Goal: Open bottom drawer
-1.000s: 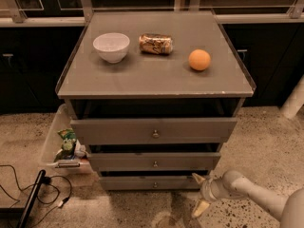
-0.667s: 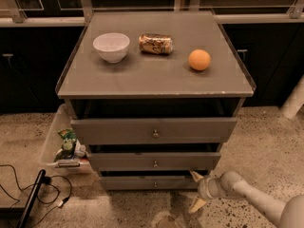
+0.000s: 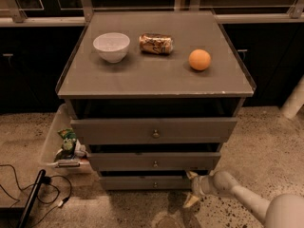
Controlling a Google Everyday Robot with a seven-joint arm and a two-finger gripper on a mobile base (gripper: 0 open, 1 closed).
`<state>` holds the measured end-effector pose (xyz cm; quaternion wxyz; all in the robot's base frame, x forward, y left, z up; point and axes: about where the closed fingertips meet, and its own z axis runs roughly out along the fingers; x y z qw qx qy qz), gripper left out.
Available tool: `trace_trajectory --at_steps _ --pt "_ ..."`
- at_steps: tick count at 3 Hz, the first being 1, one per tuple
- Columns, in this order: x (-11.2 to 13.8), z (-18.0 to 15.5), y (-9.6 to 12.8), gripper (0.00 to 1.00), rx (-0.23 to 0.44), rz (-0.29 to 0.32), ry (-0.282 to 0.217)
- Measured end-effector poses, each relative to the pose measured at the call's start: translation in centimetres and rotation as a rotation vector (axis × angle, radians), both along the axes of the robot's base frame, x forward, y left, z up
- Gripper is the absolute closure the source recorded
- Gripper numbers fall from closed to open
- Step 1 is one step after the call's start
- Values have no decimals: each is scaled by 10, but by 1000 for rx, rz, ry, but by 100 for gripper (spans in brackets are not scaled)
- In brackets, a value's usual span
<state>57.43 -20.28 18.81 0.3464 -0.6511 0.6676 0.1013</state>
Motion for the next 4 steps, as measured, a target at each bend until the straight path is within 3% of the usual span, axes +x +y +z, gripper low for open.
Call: trace_trajectory --at_steps 2,3,4 --pt "20 -37 0 0 -55 23 4" --pt "19 -40 0 0 -56 22 20" --pt "19 -40 0 19 -56 22 20"
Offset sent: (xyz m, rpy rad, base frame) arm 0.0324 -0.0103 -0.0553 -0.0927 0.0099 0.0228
